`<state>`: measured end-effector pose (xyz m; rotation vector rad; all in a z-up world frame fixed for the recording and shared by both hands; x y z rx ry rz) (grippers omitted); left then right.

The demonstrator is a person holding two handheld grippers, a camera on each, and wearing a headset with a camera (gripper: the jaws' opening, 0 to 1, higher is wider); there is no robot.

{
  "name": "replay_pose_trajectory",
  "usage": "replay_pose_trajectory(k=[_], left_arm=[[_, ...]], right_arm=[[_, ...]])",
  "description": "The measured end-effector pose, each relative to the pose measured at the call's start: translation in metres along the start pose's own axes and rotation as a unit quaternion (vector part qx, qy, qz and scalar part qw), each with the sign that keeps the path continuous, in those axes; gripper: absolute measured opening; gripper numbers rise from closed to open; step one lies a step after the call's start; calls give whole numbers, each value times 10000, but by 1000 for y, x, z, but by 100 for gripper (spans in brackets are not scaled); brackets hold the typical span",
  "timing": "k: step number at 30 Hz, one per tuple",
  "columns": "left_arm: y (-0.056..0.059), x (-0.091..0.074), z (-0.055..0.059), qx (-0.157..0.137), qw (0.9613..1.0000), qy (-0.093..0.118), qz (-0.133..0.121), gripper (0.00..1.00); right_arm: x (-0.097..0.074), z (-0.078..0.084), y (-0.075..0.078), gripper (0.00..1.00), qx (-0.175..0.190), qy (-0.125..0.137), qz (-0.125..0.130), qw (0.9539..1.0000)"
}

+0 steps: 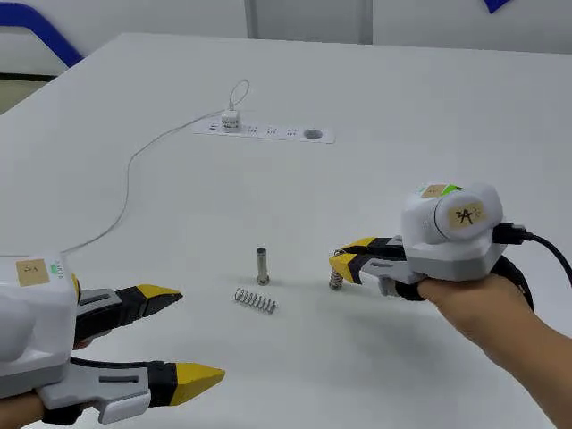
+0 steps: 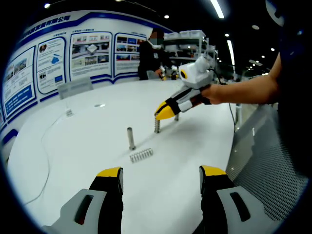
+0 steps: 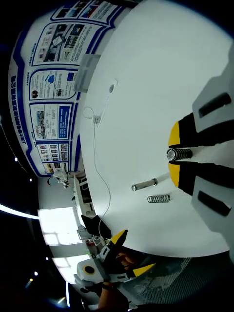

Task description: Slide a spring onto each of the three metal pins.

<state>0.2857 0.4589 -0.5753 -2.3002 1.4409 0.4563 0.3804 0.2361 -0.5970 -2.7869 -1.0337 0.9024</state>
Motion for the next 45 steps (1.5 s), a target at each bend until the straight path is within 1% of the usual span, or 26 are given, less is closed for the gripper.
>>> replay_pose_trajectory(k=[7, 12, 17, 23, 27, 31, 35, 42, 45], left_arm=[[0, 0, 0, 1, 10000, 1, 1, 65], [-1, 0, 0, 0, 10000, 13, -16, 65], [-2, 0, -1, 3, 10000, 27, -30, 65], [-2, 0, -1, 9, 10000, 36, -34, 65], [-2, -1, -1, -1, 10000, 52, -44, 65], [-1, -1, -1, 12, 10000, 53, -37, 65], [-1, 0, -1, 12, 10000, 51, -35, 65], [-2, -1, -1, 16, 10000, 52, -52, 65], [-1, -1, -1, 21, 10000, 47, -53, 65]], right_arm=[[4, 5, 2, 12, -12, -143, 43, 9999], [3, 9, 2, 13, -37, -245, 93, 9996], [0, 14, 3, 15, 38, -346, 149, 9993], [-7, 21, -2, 15, -52, -520, 170, 9985], [-10, 29, -9, 16, -157, -686, 174, 9974], [-14, 35, -19, 16, -197, -857, 70, 9961], [-12, 38, -31, 16, -280, -959, -89, 9950], [-2, 34, -55, 16, -520, -1037, -440, 9923], [4, 31, -61, 16, -608, -1049, -553, 9911]])
Point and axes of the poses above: the centre of the closed fingertips' face, and the gripper's own axes: x roughly forward along the fingers, y roughly to its right, z roughly out of its underside, the point moved 6 cm from there along -x, roughly backward along the fingers, and after that the axes turned 14 degrees about x, right-handed, at the moved point
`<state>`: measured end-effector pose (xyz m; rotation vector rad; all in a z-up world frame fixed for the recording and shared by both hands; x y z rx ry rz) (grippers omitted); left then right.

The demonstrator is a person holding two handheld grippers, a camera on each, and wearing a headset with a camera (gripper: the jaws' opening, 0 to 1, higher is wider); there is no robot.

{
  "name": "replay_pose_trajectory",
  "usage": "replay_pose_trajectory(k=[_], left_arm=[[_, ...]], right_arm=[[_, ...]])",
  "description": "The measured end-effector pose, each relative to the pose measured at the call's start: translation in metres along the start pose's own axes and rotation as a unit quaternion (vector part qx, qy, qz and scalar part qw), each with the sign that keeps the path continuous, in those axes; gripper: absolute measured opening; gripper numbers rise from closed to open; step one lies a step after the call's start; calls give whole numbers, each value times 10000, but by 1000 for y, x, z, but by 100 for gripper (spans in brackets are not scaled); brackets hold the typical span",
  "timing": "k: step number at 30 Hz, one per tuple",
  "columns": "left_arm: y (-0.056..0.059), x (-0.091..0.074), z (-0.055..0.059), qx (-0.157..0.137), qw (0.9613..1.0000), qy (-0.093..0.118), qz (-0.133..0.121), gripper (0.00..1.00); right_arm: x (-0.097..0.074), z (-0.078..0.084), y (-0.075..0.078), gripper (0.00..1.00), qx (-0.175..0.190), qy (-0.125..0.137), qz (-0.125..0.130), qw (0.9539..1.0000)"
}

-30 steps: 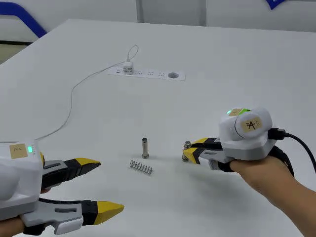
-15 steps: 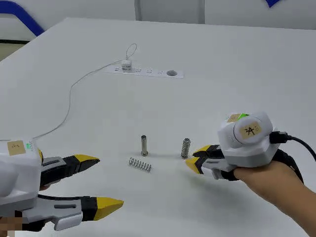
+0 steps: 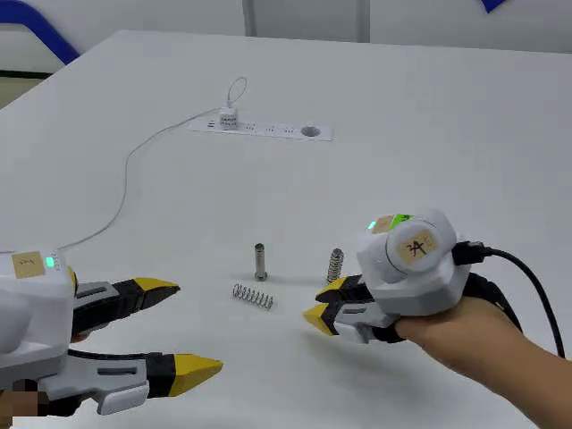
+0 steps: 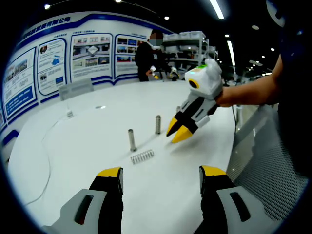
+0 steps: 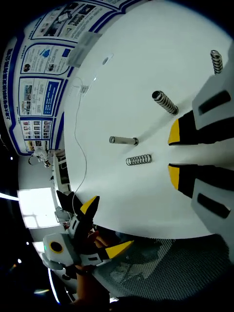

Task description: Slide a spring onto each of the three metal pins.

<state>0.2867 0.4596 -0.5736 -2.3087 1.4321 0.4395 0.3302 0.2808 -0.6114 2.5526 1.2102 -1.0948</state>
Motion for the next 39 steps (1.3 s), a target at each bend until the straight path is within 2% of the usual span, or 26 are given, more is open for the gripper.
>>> replay_pose_trajectory(k=[7, 13, 22, 29, 39], left_arm=[[-1, 0, 0, -9, 10000, 2, -15, 65], [0, 0, 0, -8, 10000, -12, -4, 65], [0, 0, 0, -16, 10000, -23, -8, 65], [0, 0, 1, -9, 10000, -55, 24, 65], [-1, 0, 2, -40, 10000, -48, 6, 65]], right_arm=[[14, -6, -8, 16, -197, -49, -149, 9997], [26, -14, -6, 16, -162, 48, -147, 9997], [45, -15, -6, 17, -123, -2, -189, 9997], [50, -13, -2, 16, -74, -36, -166, 9998], [53, -12, -4, 13, -202, -52, -197, 9996]])
Point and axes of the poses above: the centre of the closed fingertips' face, and the gripper's own axes: x roughly forward along the fingers, y roughly to its right, z roughly out of its underside, the point moved 6 cm from there along -x, roughly backward along the fingers, and after that the axes turned 14 degrees about x, right-handed, at the moved point
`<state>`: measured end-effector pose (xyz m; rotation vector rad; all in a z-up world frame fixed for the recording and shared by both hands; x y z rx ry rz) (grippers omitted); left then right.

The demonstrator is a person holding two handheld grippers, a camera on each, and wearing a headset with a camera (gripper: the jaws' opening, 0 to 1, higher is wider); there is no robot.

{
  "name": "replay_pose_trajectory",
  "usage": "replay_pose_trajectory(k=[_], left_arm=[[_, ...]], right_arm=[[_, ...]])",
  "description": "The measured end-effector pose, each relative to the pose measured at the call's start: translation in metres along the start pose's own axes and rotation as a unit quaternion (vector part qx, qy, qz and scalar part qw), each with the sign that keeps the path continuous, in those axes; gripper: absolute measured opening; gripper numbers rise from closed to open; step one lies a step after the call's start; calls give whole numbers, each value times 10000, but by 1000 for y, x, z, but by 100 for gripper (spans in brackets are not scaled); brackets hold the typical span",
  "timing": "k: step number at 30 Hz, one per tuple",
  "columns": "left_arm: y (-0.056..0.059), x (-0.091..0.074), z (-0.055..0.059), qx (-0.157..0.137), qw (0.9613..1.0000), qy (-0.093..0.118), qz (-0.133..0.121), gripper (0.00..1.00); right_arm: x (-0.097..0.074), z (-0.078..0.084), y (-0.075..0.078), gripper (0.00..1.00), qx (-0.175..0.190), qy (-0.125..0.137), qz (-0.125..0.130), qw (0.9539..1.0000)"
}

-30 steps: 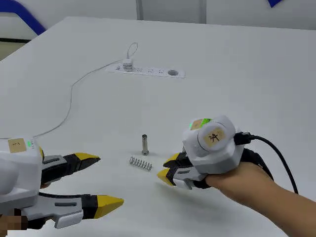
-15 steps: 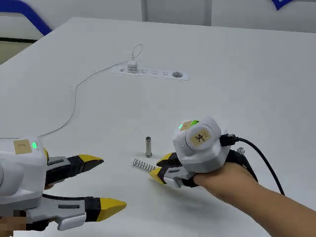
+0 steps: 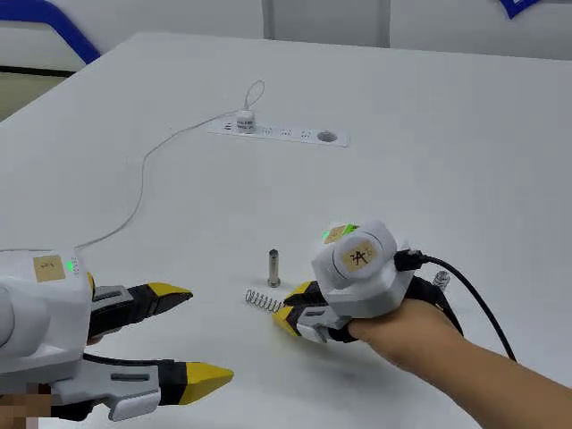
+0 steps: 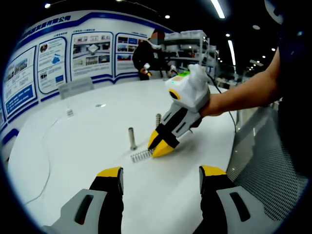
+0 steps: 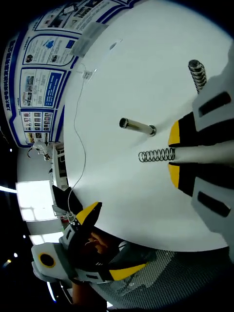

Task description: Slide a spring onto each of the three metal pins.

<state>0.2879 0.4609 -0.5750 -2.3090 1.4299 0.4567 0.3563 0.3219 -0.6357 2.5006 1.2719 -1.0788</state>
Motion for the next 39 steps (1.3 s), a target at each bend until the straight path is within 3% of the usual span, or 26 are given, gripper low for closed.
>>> replay_pose_trajectory(k=[25, 39], left_arm=[[1, -1, 0, 2, 10000, -6, -26, 64], [1, 0, -1, 2, 10000, -10, -12, 64]], right_arm=[[3, 1, -1, 12, 32, 34, -6, 10000], [-13, -22, -7, 12, -310, 246, 90, 9992]])
Point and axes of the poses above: the centre of the closed fingertips' face, and the gripper's own axes: x roughly forward along the fingers, y roughly to its right, z roughly out of its underside, the point moved 6 cm from there along -x, roughly backward along the fingers, and after that the axes turned 14 degrees about x, right-handed, at the moved point
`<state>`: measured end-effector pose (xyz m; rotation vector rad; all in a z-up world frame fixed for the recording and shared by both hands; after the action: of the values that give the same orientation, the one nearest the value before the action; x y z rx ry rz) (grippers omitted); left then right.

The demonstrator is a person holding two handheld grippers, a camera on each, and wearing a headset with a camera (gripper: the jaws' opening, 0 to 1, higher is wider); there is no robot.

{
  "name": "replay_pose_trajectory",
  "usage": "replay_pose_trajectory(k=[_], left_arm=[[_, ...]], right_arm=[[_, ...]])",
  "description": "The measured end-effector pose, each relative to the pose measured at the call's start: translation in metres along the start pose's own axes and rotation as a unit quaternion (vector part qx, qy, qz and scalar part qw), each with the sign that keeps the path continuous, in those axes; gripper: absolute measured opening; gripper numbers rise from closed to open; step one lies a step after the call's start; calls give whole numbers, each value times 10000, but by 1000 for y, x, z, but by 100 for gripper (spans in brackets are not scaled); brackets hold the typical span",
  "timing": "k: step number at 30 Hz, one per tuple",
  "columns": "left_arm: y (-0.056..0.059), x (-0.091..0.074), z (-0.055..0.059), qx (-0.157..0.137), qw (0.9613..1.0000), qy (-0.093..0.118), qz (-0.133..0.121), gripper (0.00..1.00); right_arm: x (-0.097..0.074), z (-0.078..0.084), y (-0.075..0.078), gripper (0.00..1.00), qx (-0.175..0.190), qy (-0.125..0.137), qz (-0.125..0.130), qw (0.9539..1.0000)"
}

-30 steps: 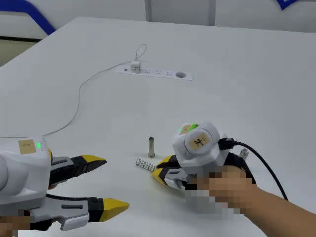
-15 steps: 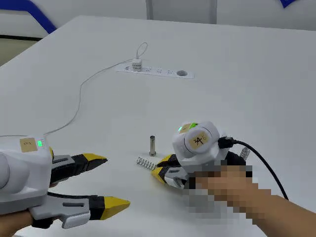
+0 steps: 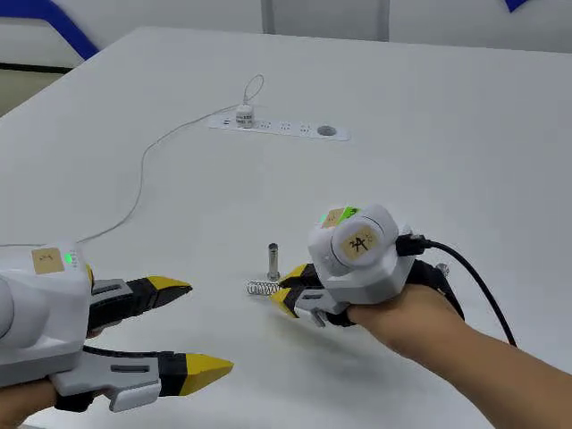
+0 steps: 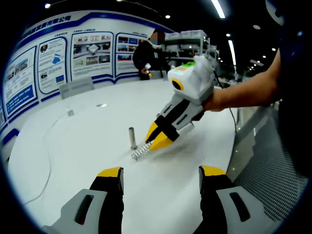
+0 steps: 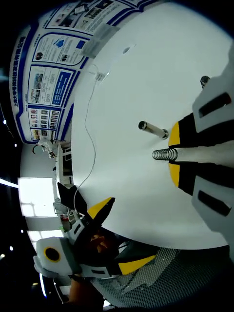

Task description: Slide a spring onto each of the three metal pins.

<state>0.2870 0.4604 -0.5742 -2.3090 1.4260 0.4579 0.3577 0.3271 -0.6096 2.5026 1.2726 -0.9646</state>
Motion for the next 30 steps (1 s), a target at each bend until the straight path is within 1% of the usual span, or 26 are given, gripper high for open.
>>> replay_pose_trajectory(k=[7, 12, 14, 18, 22, 25, 27, 30], left_arm=[[0, 0, 0, 2, 10000, 17, -4, 64], [0, 0, -1, 10, 10000, 27, 3, 64], [0, 0, -1, 17, 10000, 27, 3, 64], [0, 0, -1, 23, 10000, 32, 10, 64], [1, 0, -2, 33, 10000, 29, 28, 64], [1, 0, -2, 36, 10000, 40, 26, 64], [1, 0, -2, 33, 10000, 46, 27, 64], [1, 0, -2, 40, 10000, 51, 35, 64]], right_arm=[[-6, -12, -3, 12, -145, 38, -9, 9999], [-12, -18, -1, 12, -132, 29, -9, 9999], [-14, -18, -1, 12, -73, -32, -18, 10000], [-19, -21, -3, 12, -23, -60, -43, 10000], [-22, -24, -6, 12, -34, -123, -82, 9999], [-28, -29, -10, 12, -46, -157, -149, 9998], [-32, -32, -14, 12, -92, -177, -178, 9996], [-37, -37, -16, 12, -169, -178, -172, 9995]])
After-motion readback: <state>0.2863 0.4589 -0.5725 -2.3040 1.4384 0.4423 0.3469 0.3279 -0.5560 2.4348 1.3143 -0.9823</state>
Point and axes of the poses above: the centre of the closed fingertips' face, and the gripper's own axes: x roughly forward along the fingers, y roughly to its right, z roughly out of its underside, the point moved 6 cm from there along -x, roughly backward along the fingers, and after that the axes turned 14 degrees about x, right-handed, at the moved point
